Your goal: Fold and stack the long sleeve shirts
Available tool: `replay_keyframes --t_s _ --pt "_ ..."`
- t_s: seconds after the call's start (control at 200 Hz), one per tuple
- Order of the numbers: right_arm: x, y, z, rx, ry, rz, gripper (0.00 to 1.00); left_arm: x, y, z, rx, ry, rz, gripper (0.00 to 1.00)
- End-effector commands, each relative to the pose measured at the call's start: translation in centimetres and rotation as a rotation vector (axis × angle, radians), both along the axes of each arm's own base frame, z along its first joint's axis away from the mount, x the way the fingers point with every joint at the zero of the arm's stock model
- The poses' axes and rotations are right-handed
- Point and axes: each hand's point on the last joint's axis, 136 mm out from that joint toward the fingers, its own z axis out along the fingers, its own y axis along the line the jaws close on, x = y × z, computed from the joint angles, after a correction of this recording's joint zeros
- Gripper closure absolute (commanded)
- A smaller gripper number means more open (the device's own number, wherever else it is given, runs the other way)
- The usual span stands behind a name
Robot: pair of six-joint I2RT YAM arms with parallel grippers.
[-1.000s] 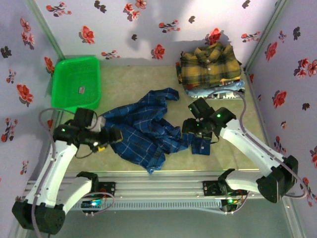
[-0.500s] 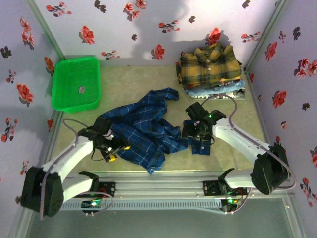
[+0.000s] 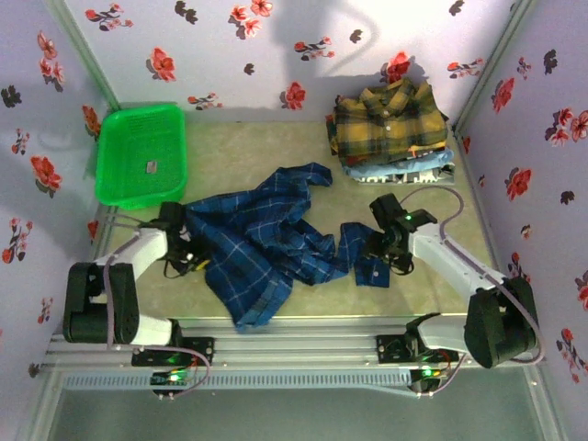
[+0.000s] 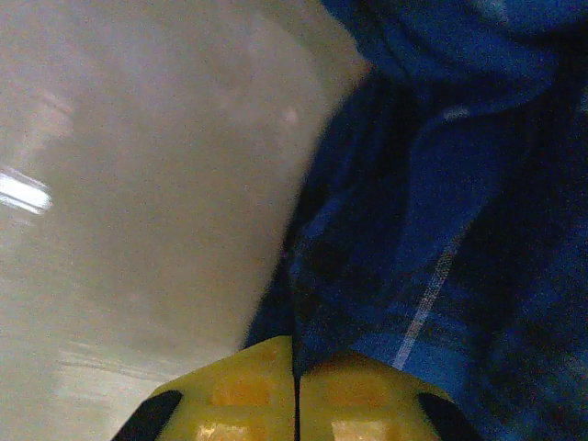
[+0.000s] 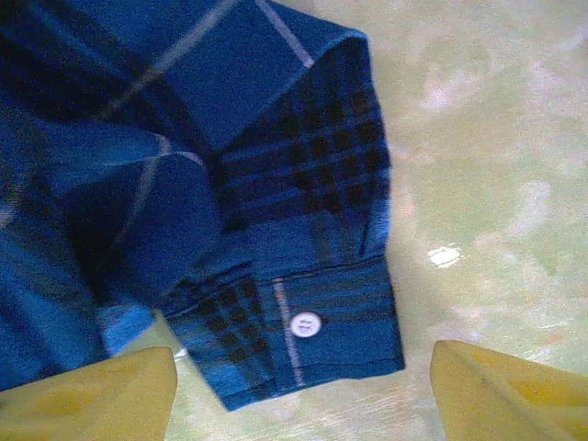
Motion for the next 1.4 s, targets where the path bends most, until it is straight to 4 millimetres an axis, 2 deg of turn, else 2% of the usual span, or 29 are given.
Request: replay_keyframes --t_s 0.0,0.13,0.23,0.315,0.42,0.515,0.545,0.635,0.735,0.83,0.875,0.945,0.97,1.015,1.04,1.105,1.18,1.225,1.285,1.395 --pt "-0.6 -0.9 -1.8 -0.043 0.041 -0.037 0.26 0.8 3.6 2.7 0.123 -0.043 -0.066 0.94" --pt "-1.0 -1.5 -4.0 -0.075 0.071 -0.070 0.27 1.8 5.8 5.3 0.164 -0.084 -0.040 0.94" --pt "-0.4 -1.6 -5.2 -0.100 0.077 -0.100 0.31 1.9 6.7 6.2 0.183 -0.086 -0.030 0.92" --pt "0.4 -2.5 -5.8 -0.162 0.078 -0.137 0.47 2.0 7.4 6.3 0.185 -0.081 -0.008 0.92" --pt "1.0 -4.7 -5.6 -0.225 0.070 -0.217 0.80 2.5 8.0 6.8 0.188 -0.088 -0.003 0.92" --pt "1.4 -7.1 -3.7 -0.259 0.015 -0.291 0.96 3.1 8.3 7.3 0.195 -0.096 -0.006 0.92" --pt "1.4 -8.1 -2.6 -0.267 -0.014 -0.325 1.00 3.2 8.4 7.4 0.199 -0.097 -0.007 0.92" --pt "0.7 -11.1 1.5 -0.310 -0.129 -0.418 1.00 4.0 8.7 7.9 0.207 -0.106 -0.003 0.92" --pt "-1.9 -14.1 5.4 -0.338 -0.220 -0.527 1.00 4.6 9.0 8.0 0.213 -0.110 0.006 0.92" --pt "-5.0 -16.0 7.6 -0.359 -0.270 -0.617 1.00 4.9 9.5 7.8 0.232 -0.103 0.029 0.92" --pt "-6.3 -16.6 8.4 -0.365 -0.300 -0.667 1.00 4.9 9.7 7.7 0.237 -0.101 0.042 0.92" --pt "-6.6 -16.7 9.5 -0.340 -0.360 -0.698 1.00 5.0 10.0 7.5 0.244 -0.097 0.064 0.90" --pt "-6.3 -16.5 9.7 -0.314 -0.378 -0.694 1.00 5.0 10.0 7.5 0.241 -0.097 0.071 0.84" --pt "-4.5 -15.1 9.5 -0.225 -0.395 -0.636 1.00 5.2 9.6 7.7 0.220 -0.107 0.075 0.72" --pt "-3.3 -13.8 9.1 -0.152 -0.383 -0.589 0.95 5.3 9.3 7.8 0.202 -0.113 0.075 0.65" --pt "-0.8 -10.6 7.9 0.014 -0.323 -0.488 0.74 5.1 8.6 8.4 0.161 -0.121 0.072 0.42" --pt "0.1 -8.4 6.4 0.084 -0.215 -0.422 0.49 3.8 7.7 10.0 0.131 -0.122 0.064 0.24" --pt "0.5 -7.5 5.6 0.099 -0.194 -0.388 0.39 2.3 7.1 11.1 0.112 -0.119 0.059 0.18" --pt "0.3 -6.4 3.8 0.125 -0.143 -0.371 0.32 0.1 6.3 12.3 0.096 -0.109 0.051 0.13" --pt "-0.7 -5.6 1.0 0.092 -0.057 -0.355 0.26 -4.9 5.0 13.2 0.091 -0.016 0.019 0.11"
